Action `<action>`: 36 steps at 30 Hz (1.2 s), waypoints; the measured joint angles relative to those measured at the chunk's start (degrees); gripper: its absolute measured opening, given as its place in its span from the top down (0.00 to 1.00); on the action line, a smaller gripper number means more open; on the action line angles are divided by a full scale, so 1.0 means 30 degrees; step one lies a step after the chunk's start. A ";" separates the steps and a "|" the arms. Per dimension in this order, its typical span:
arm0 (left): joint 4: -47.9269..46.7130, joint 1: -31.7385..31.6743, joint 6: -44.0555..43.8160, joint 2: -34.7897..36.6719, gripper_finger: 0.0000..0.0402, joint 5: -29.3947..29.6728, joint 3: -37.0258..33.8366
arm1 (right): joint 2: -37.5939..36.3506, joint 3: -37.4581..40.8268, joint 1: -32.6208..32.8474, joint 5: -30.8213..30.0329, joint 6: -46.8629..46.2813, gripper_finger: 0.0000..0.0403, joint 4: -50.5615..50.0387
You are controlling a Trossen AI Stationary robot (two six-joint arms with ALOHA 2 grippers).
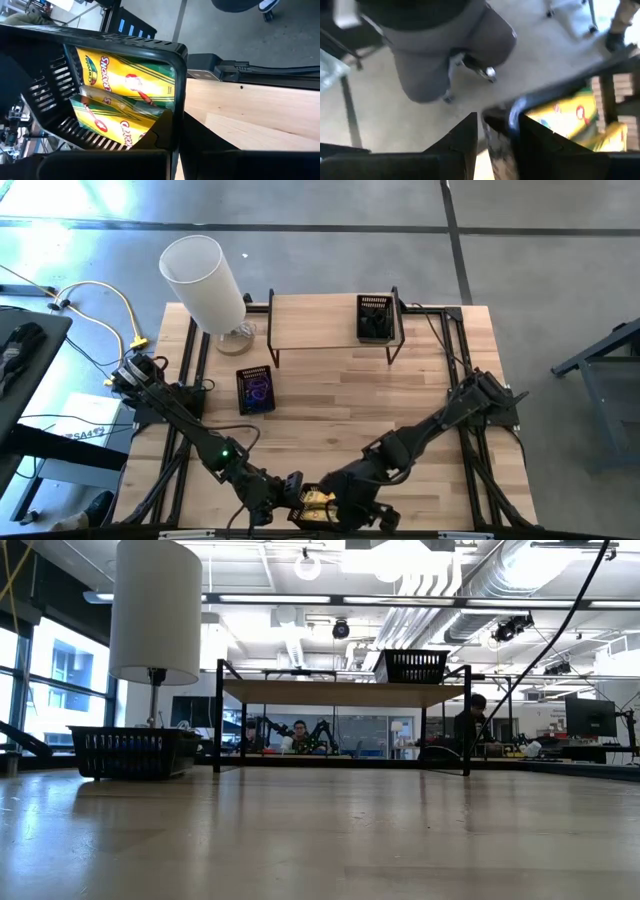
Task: Pick & Place Office Desk Supplies
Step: Put the bottom bin onto the shelf
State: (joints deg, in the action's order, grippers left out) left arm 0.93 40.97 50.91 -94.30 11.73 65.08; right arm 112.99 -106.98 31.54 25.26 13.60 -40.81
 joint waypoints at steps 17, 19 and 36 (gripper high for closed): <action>-0.0343 0.0080 -0.0394 0.0000 1.00 -0.0088 -0.0015 | -0.0003 0.0000 -0.0246 -0.0765 0.0054 0.71 0.0812; -0.0375 0.0080 -0.0482 0.0000 1.00 -0.0074 -0.0015 | -0.0013 0.0000 -0.0195 -0.0827 0.0032 0.72 0.0460; -0.0766 0.0080 -0.0557 0.0000 1.00 -0.0087 -0.0015 | -0.0404 0.0000 0.0366 -0.3692 0.1657 0.72 0.0605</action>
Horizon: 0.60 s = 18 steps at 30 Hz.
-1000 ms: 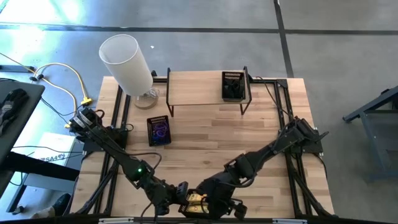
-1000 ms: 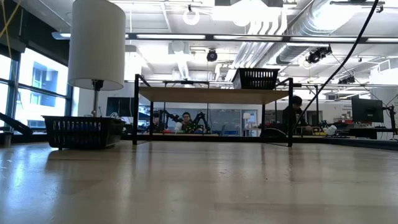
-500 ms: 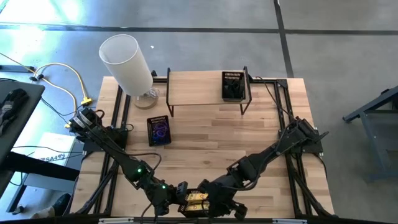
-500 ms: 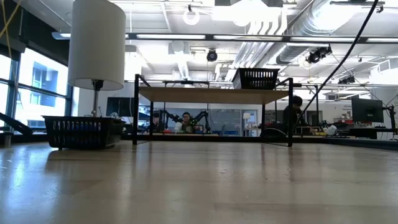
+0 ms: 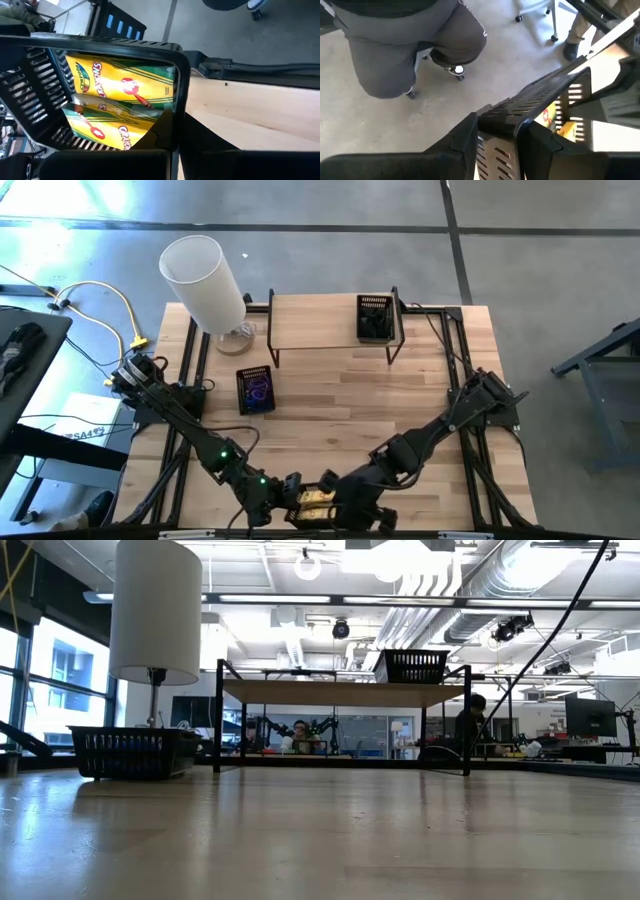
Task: Pick & Place Office Desk Supplies
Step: Put the bottom bin onto the shelf
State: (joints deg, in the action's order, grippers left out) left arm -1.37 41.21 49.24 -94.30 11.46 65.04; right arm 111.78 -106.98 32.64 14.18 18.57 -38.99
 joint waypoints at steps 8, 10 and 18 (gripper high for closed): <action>0.0378 -0.0002 0.0004 0.0024 1.00 0.0073 0.0051 | -0.0489 0.0020 0.0623 0.0350 0.0408 0.73 0.1252; 0.0331 -0.0022 0.0004 0.0029 1.00 0.0146 0.0058 | -0.0621 0.0007 0.0863 -0.0291 0.0401 0.73 0.1271; -0.0160 -0.0044 -0.0943 0.0000 1.00 0.0501 0.0205 | -0.1319 -0.0002 0.2892 -0.2967 0.0488 0.73 0.1506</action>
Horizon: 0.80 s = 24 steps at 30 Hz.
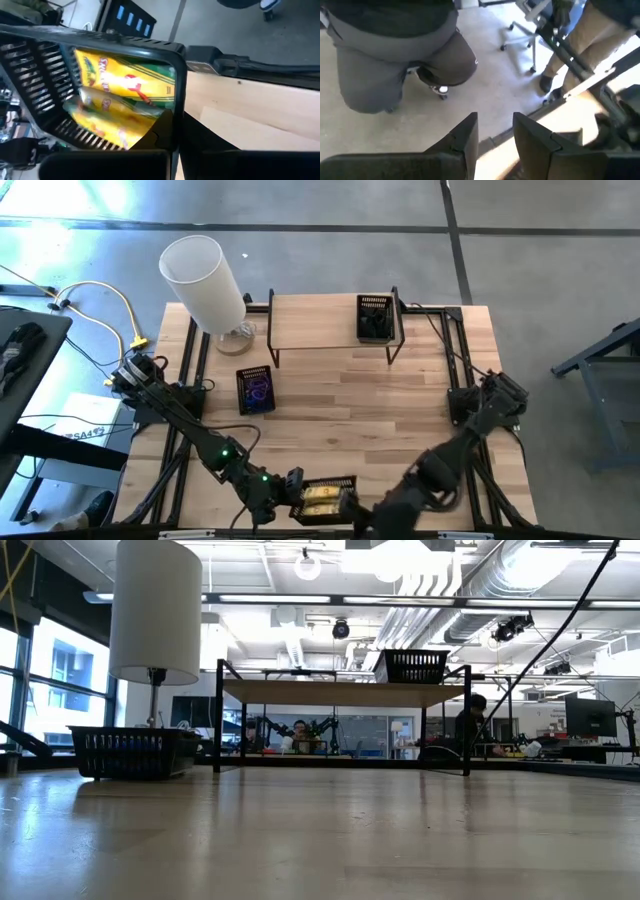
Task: Pick & Place Office Desk Supplies
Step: Put the bottom bin onto the shelf
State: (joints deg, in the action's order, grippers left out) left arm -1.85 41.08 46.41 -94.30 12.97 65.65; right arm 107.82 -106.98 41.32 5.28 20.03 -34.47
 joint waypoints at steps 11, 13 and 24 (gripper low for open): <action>-0.2181 0.0015 -0.0945 0.0007 1.00 0.0926 0.1359 | -0.0040 0.0001 0.2973 -0.3395 -0.3625 0.73 -0.1018; -0.3040 0.0022 -0.1215 0.0007 1.00 0.1376 0.1823 | 0.0025 0.0001 0.3497 -0.4298 -0.4288 0.73 -0.1106; -0.9643 -0.1311 -0.4335 -0.0138 1.00 0.2250 0.5295 | 0.0110 0.2427 0.5091 -0.7363 -0.7859 0.73 -0.0831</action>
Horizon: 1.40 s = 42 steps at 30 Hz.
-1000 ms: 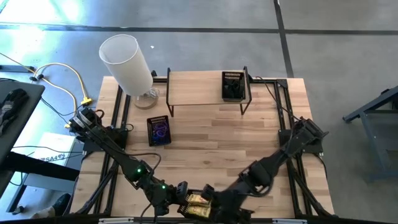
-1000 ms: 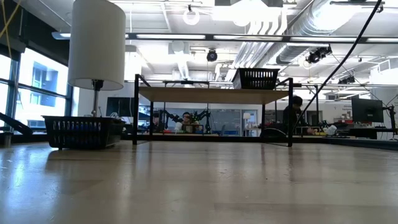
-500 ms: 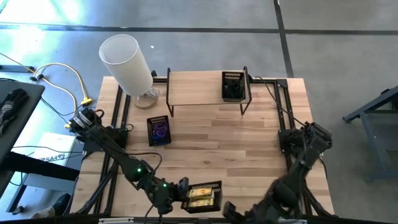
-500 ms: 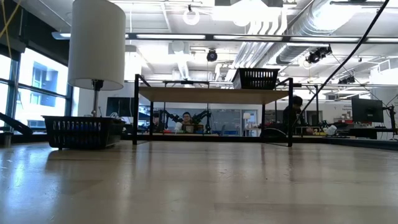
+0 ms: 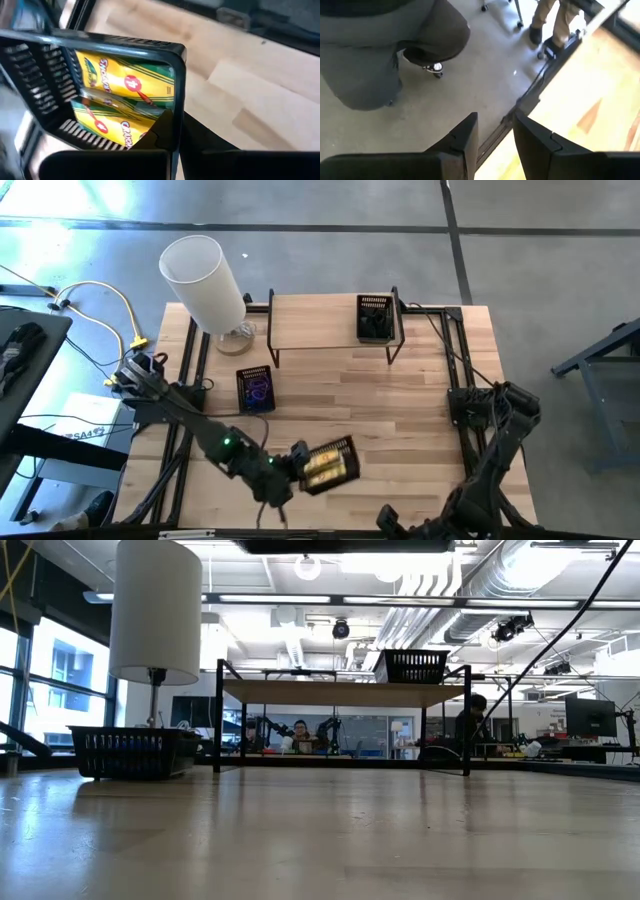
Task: Pick & Place Office Desk Supplies
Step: Put the bottom bin onto the shelf
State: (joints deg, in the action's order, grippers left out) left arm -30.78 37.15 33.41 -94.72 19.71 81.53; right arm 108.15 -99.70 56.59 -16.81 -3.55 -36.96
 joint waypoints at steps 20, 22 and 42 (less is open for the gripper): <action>-1.5116 -0.6722 -0.2391 -0.5026 1.00 -0.0361 1.2638 | 0.0025 0.3876 0.0035 -0.0301 -0.2626 0.73 0.2113; -1.6897 -0.7435 -0.2740 -0.5634 1.00 0.0130 1.3830 | 0.0025 0.3876 0.0130 -0.0283 -0.2923 0.73 0.2129; -1.9755 -1.4920 -0.4484 -0.6068 1.00 0.1192 1.5709 | 0.0025 0.3876 0.0090 -0.0221 -0.3600 0.73 0.1592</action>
State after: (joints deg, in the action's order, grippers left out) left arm -90.04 -7.61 19.96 -112.92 23.29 128.66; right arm 108.22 -88.07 56.86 -17.47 -14.35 -32.19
